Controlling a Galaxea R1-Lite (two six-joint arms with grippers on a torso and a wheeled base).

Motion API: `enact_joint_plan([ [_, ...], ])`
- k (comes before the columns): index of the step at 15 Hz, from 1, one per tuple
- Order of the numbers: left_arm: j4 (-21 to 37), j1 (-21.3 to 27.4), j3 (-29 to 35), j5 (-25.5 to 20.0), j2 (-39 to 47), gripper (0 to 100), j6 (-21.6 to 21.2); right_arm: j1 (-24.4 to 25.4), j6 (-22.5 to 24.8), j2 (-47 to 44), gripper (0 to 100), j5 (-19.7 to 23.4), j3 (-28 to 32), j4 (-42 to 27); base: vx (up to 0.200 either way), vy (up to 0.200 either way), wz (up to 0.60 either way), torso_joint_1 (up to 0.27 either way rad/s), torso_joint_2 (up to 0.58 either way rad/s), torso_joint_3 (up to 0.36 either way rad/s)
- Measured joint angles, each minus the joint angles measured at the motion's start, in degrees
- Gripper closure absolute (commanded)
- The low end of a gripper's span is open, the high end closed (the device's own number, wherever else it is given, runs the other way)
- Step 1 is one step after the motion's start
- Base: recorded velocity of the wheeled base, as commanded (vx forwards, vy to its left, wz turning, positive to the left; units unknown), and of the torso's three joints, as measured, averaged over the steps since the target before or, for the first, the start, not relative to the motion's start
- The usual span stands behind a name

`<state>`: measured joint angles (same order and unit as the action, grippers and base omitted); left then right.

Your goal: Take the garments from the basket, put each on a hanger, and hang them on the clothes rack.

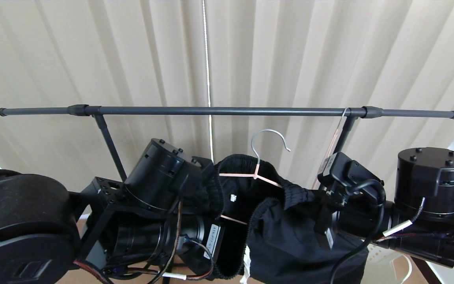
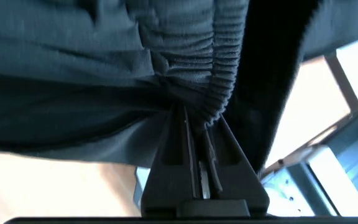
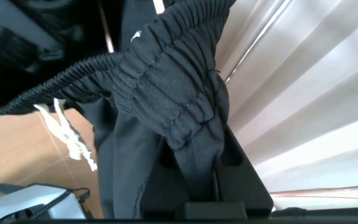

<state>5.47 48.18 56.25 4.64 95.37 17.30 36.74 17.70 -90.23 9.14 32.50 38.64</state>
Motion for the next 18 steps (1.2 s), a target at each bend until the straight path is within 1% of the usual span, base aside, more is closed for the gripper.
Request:
enact_joint_plan([
  [3,-2.0,-0.2,0.0,0.7,1.8,100,0.0,0.9,2.4,1.2,100,0.8,-1.3,0.2,0.000,0.000,0.00,0.000,0.00,0.000],
  [5,-4.0,-0.2,0.1,2.0,2.7,100,0.0,1.6,2.8,2.0,100,1.2,-1.9,0.1,0.000,0.000,0.00,0.000,0.00,0.000],
  [6,-5.2,-0.2,0.1,2.9,3.2,0,0.0,2.1,2.9,2.4,100,1.3,-2.1,0.2,0.000,0.000,0.00,0.000,0.00,0.000],
  [11,-5.9,0.8,-1.0,4.2,3.3,0,-0.3,3.0,2.9,3.3,100,1.3,-2.3,0.1,0.000,0.000,0.00,0.000,0.00,0.000],
  [14,-5.8,2.0,-4.3,5.2,0.0,0,-1.1,2.9,2.8,3.0,100,1.3,-2.1,0.1,0.000,0.000,0.00,0.000,0.00,0.000],
  [18,-5.8,2.6,-7.9,5.2,-5.8,0,-2.8,2.7,2.7,2.4,100,1.5,-1.8,0.1,0.000,0.000,0.00,0.000,0.00,0.000],
])
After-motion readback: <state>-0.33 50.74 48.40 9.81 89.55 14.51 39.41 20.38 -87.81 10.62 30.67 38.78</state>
